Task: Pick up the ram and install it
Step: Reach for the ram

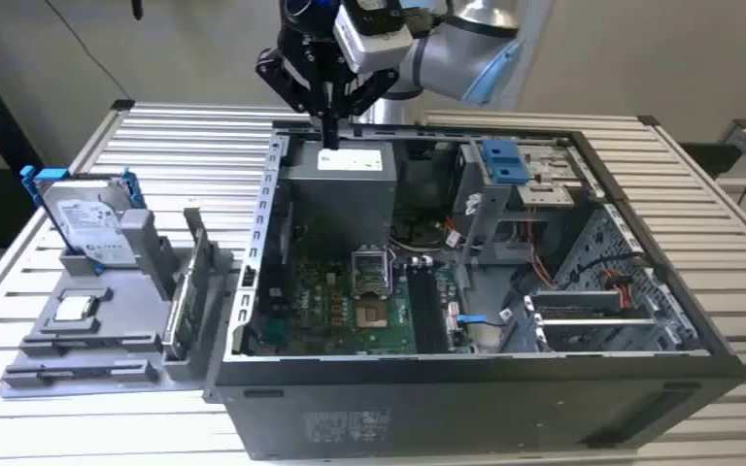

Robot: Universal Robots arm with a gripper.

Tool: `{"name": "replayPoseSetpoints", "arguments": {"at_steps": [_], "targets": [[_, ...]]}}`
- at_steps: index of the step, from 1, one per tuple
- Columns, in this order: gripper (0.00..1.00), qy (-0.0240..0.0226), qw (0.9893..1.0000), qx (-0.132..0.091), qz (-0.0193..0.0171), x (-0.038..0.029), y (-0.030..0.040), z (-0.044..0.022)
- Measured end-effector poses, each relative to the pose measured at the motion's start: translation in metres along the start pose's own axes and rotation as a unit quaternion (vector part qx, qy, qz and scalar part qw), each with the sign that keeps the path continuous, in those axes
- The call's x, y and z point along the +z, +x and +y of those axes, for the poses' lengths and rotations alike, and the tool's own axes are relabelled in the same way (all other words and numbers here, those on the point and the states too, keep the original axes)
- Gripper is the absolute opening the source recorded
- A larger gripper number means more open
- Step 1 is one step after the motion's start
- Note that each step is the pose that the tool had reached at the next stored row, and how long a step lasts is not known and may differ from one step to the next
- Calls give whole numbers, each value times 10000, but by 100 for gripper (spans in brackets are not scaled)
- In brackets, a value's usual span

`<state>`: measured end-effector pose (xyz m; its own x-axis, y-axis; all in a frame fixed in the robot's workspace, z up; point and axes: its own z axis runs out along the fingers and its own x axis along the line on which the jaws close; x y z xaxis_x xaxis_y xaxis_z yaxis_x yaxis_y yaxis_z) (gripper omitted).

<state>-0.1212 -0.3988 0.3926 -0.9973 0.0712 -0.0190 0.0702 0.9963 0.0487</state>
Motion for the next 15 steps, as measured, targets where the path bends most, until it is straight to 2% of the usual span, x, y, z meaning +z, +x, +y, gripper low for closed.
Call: {"name": "replayPoseSetpoints", "arguments": {"at_steps": [11,15], "targets": [[11,0,10000,0,0,0,5,0],[11,0,10000,0,0,-1,42,-3]]}}
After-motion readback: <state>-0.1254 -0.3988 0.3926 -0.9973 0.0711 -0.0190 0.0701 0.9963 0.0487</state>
